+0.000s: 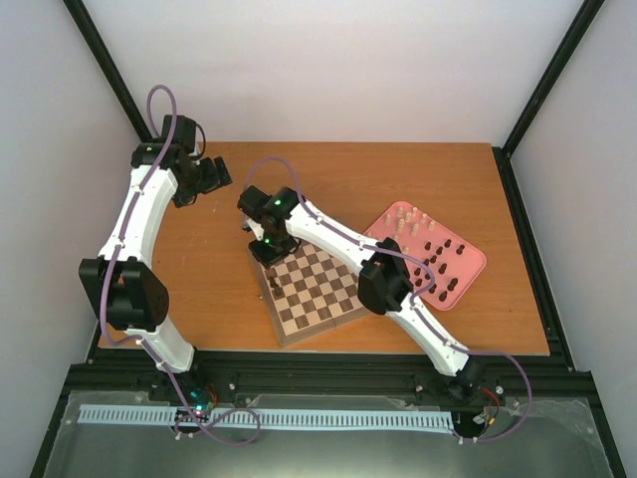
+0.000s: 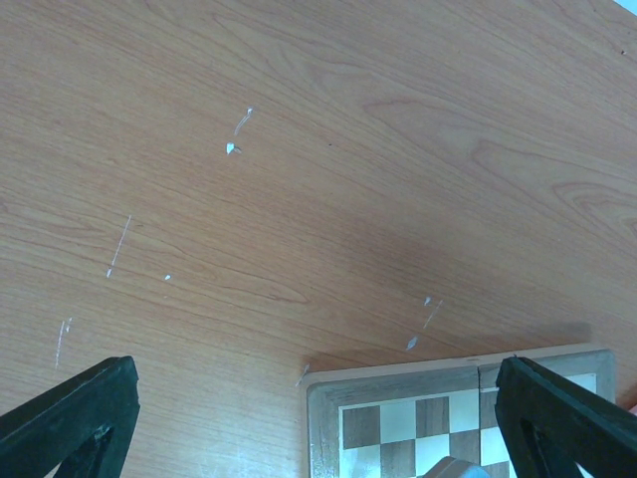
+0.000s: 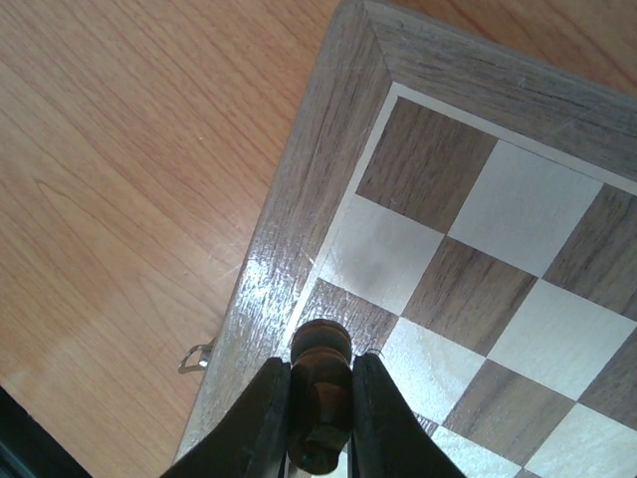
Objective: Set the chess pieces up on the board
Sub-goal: Place the chess piece on the chessboard.
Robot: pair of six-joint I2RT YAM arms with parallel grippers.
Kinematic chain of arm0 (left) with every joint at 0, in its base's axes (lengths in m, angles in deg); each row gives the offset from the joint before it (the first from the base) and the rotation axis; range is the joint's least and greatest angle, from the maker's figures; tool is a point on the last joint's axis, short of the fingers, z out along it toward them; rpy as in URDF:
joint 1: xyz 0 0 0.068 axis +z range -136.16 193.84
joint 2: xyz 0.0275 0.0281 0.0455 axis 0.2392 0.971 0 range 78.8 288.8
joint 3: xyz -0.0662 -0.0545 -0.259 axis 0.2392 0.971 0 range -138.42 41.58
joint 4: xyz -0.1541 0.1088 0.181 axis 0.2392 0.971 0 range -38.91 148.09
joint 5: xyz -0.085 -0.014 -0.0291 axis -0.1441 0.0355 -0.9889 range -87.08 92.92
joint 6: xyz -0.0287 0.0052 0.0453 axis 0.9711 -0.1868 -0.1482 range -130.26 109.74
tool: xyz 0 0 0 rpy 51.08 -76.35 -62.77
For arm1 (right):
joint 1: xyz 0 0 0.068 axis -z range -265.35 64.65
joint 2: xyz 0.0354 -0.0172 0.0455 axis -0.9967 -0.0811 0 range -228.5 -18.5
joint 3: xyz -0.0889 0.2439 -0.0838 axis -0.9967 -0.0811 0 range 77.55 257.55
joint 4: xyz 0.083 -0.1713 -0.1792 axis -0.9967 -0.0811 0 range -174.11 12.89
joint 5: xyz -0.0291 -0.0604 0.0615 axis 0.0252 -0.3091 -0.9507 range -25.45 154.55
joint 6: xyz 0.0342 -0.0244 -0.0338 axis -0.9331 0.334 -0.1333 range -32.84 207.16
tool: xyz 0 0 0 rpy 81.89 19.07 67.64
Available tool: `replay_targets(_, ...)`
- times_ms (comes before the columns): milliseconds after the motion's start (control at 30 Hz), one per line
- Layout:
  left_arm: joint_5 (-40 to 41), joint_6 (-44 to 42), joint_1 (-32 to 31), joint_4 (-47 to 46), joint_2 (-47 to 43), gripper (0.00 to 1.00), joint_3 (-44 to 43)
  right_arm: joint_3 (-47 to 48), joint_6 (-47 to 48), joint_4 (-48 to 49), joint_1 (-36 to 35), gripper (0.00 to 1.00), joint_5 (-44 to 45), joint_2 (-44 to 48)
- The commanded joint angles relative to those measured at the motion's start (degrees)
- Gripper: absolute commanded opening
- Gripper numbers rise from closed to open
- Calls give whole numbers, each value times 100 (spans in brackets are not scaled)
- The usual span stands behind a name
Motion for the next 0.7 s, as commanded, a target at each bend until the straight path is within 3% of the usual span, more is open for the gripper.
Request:
replay_targets(0, 63, 14, -21, -43, -32, 100, -155, 176, 150, -86, -72, 3, 152, -165)
replay_targets(667, 103, -4, -21, 10, 97, 100, -240, 156, 218, -160, -137, 3, 271, -253)
